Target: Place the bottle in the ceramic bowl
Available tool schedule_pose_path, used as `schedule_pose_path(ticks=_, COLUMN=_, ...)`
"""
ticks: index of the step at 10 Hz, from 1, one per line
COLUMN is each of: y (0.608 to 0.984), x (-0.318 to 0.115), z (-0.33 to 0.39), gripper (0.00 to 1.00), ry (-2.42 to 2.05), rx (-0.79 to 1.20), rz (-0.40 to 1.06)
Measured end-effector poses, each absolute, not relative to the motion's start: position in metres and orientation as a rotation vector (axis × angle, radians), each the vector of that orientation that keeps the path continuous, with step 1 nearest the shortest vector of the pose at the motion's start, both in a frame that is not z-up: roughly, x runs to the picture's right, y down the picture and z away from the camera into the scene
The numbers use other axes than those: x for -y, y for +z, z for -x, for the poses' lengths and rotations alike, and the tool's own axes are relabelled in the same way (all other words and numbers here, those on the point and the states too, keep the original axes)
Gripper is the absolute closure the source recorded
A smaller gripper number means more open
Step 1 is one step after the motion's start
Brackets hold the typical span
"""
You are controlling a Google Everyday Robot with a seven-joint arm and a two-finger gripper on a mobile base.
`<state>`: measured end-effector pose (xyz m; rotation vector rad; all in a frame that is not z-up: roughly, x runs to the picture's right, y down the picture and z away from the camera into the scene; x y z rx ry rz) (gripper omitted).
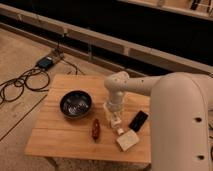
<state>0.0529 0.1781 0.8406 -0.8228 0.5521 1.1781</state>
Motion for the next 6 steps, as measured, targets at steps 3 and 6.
schedule_pose_path(ticks=3, y=0.828, x=-0.154, z=-0.044, gripper=1.0, ry=1.17, rx=-0.545, rz=0.789)
schedule_pose_path(ticks=6, y=0.81, x=-0.128, z=-0.013, gripper=1.0, ry=1.1, rx=-0.512, rz=0.782)
